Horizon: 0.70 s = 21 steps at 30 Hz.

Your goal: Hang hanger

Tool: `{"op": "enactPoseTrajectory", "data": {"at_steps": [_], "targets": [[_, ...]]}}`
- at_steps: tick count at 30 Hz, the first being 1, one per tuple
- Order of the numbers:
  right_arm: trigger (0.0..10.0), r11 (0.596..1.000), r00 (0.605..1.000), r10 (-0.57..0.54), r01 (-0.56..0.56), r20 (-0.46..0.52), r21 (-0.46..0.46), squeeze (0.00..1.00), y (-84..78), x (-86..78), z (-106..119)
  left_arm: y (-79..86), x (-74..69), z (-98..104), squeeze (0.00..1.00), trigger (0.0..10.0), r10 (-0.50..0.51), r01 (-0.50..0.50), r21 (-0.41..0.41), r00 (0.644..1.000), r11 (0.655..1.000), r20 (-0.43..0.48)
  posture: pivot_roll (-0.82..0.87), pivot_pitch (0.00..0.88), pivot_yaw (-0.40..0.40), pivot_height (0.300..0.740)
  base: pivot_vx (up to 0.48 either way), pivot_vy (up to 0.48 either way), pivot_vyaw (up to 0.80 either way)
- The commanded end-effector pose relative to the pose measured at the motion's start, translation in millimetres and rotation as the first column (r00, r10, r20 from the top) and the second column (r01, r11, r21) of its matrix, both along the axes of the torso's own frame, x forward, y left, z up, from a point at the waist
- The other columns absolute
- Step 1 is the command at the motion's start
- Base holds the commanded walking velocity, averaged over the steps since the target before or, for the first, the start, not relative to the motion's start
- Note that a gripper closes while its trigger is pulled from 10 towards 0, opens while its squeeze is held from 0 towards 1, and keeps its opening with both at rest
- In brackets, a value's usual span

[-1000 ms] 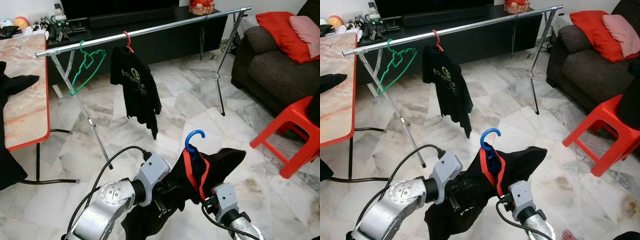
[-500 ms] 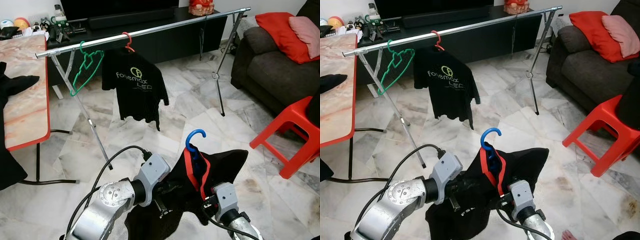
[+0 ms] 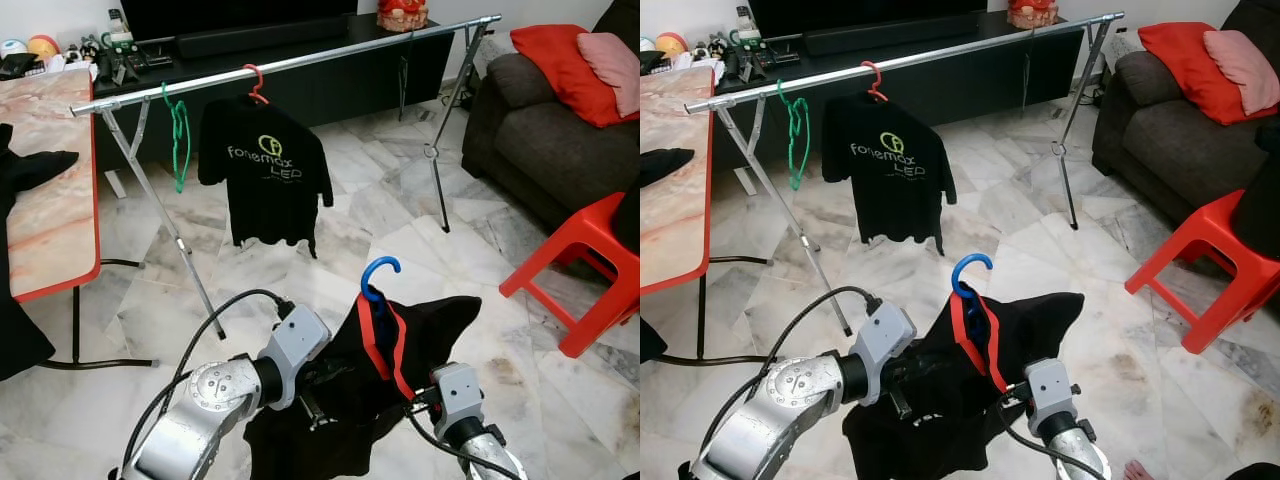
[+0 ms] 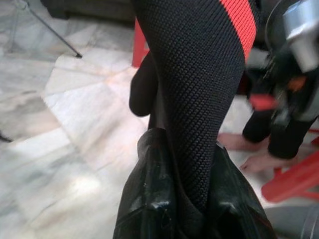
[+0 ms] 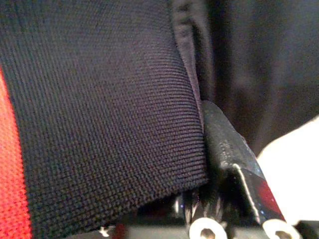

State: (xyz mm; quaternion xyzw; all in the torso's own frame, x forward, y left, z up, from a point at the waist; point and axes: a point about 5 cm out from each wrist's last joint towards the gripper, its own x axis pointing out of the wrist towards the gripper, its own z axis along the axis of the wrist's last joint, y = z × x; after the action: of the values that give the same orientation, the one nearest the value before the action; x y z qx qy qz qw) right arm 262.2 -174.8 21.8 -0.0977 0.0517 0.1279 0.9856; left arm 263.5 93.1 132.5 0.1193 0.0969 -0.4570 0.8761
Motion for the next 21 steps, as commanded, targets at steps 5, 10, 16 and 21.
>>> {"op": "enactPoseTrajectory", "data": {"at_steps": [5,10,16,21], "targets": [[0.0,0.988,0.991,-0.120,0.125,0.056,-0.092,0.00,-30.4,5.5,15,32.8,1.9,-2,0.00,10.0,0.005,-0.004,0.072,1.000,0.997,-0.009,-0.02,0.155,-0.005,0.740,0.000,0.000,0.00],[0.0,0.970,0.975,-0.200,0.211,0.096,-0.124,0.00,-52.4,9.4,28,66.5,-1.5,0,0.00,10.0,-0.060,0.070,0.105,0.993,0.992,-0.101,-0.02,0.158,-0.012,0.740,0.000,0.000,0.00],[0.0,0.957,0.969,-0.230,0.242,0.091,-0.157,0.00,-66.1,11.8,34,86.9,-5.1,11,0.00,10.0,-0.118,0.118,-0.014,0.982,0.993,-0.145,-0.03,0.160,-0.018,0.740,0.000,0.000,0.00],[0.0,0.952,0.967,-0.244,0.254,0.078,-0.170,0.00,-74.0,10.8,35,97.2,-9.4,24,0.00,10.0,-0.180,0.163,-0.128,0.975,0.978,-0.127,-0.03,0.163,-0.025,0.740,0.000,0.000,0.00]]}}
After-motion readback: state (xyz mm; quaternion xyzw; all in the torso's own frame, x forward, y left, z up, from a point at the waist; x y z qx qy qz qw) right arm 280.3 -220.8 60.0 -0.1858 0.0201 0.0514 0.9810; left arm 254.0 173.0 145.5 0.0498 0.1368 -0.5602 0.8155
